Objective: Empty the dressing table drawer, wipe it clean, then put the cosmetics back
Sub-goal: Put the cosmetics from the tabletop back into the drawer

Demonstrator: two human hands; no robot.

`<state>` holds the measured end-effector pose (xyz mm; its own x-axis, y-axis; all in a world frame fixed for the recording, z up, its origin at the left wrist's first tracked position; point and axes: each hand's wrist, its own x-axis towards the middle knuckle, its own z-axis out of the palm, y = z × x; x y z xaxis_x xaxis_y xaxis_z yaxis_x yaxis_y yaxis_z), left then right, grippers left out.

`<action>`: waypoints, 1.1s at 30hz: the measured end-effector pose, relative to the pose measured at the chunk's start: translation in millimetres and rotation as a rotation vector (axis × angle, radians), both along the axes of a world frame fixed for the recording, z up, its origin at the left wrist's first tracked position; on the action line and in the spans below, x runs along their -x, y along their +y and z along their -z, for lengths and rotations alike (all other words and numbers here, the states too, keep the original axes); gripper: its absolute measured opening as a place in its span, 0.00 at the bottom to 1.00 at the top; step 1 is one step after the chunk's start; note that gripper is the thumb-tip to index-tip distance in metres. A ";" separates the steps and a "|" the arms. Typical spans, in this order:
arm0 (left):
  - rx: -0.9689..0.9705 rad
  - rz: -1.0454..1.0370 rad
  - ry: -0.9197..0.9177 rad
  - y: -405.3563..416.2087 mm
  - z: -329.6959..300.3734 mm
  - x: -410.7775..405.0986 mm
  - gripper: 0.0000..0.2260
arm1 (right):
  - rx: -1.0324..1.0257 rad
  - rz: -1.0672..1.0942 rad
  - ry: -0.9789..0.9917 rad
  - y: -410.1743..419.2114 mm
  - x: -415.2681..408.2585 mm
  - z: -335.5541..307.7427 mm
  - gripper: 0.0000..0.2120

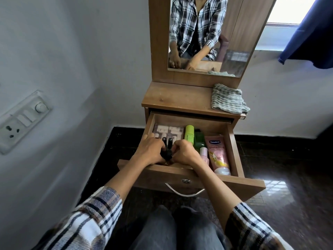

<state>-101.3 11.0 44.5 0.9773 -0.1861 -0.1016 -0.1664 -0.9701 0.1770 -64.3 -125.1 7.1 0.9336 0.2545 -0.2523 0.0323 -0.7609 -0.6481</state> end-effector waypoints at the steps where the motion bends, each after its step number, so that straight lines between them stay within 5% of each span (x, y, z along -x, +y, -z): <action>1: -0.009 -0.005 0.004 -0.4 0.1 0.5 0.13 | 0.000 -0.003 -0.001 0.5 -0.3 1.0 0.16; 33: 0.140 -0.078 -0.149 6.8 -6.8 4.0 0.20 | -0.006 0.047 -0.016 -13.5 7.3 -12.8 0.14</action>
